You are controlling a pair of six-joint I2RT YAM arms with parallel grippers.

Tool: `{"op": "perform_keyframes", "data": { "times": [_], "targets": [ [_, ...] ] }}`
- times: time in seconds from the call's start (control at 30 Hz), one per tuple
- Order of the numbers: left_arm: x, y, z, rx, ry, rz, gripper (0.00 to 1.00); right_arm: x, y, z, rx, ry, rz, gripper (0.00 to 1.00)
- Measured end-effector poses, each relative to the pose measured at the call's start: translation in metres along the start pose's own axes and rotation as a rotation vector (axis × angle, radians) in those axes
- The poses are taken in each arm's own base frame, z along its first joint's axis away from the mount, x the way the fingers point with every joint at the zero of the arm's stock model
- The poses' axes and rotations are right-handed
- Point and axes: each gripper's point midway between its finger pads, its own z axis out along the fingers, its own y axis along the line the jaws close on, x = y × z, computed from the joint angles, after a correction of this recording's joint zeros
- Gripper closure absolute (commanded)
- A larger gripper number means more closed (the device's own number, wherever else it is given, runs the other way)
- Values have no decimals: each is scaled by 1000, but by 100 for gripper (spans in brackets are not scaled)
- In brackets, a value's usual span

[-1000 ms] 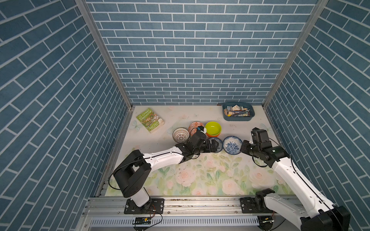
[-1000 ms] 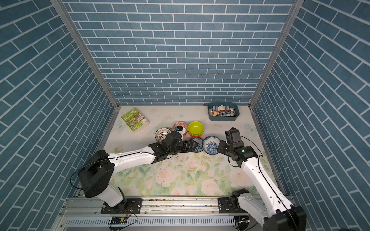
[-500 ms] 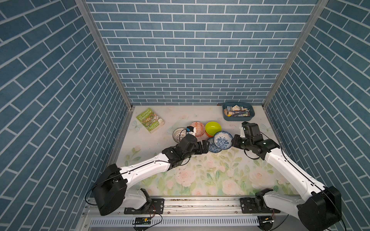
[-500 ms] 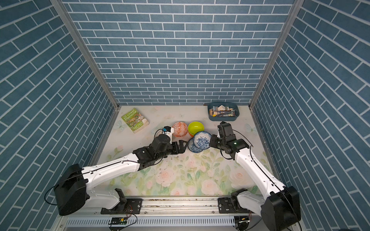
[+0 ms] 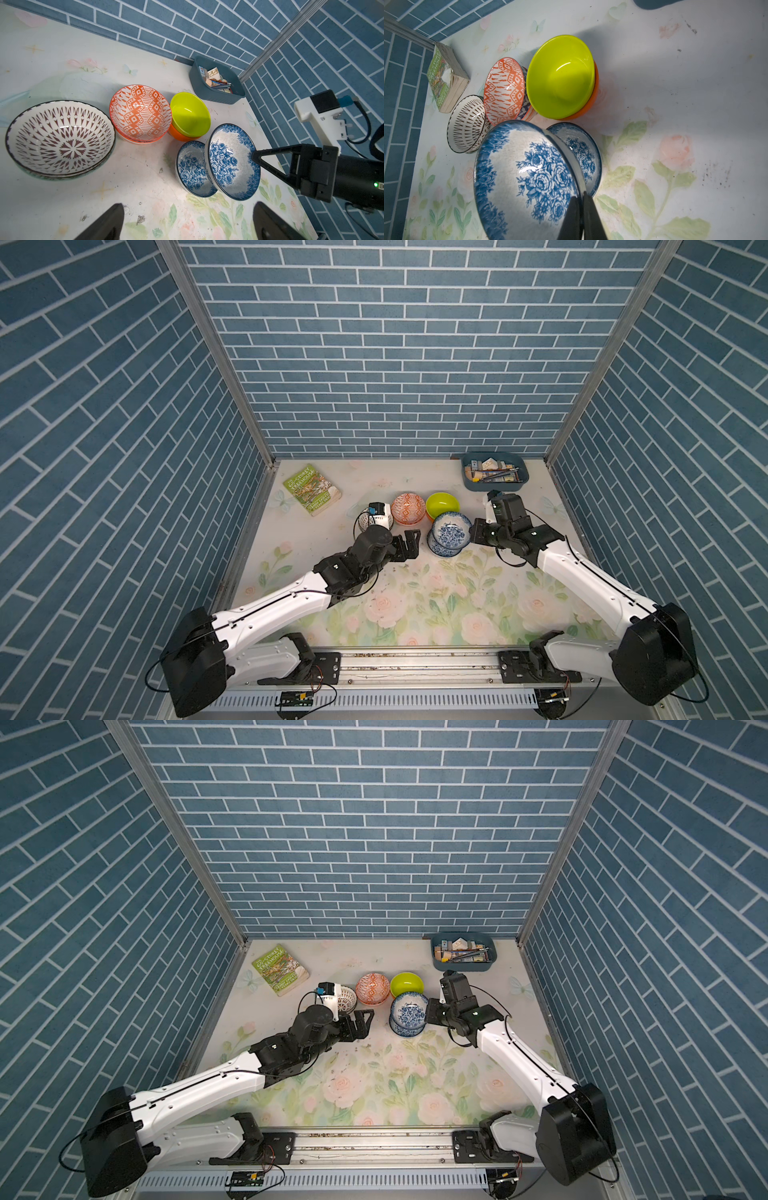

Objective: Stack the bowls
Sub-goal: Place the bowl on the bowl.

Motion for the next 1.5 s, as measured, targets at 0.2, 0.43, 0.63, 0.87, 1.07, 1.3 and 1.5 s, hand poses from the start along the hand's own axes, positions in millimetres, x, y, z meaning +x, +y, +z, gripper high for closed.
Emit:
{"op": "perform_keyframes", "data": {
  "times": [0.2, 0.43, 0.63, 0.87, 1.07, 1.3, 1.5],
  "targets": [
    [-6, 3, -5, 1, -50, 21, 0, -8, 5, -1, -9, -19, -29, 100],
    [-13, 12, -10, -12, -124, 24, 0, -22, 13, -8, -27, -51, -58, 100],
    [-17, 12, -11, -14, -145, 19, 0, -22, 13, -8, -28, -52, -60, 100],
    [-21, 6, -2, -21, -122, 24, 0, -22, 14, -8, -30, -53, -60, 100],
    [-22, 0, 3, -8, -112, 24, 0, -17, 7, -1, -32, -46, -50, 100],
    [-15, 8, -6, 9, -125, 11, 0, -7, -2, 15, -21, -18, -41, 100],
    [-14, 5, -6, 28, -124, 8, 0, -3, -3, 22, -28, -8, -40, 100]
  ]
}}
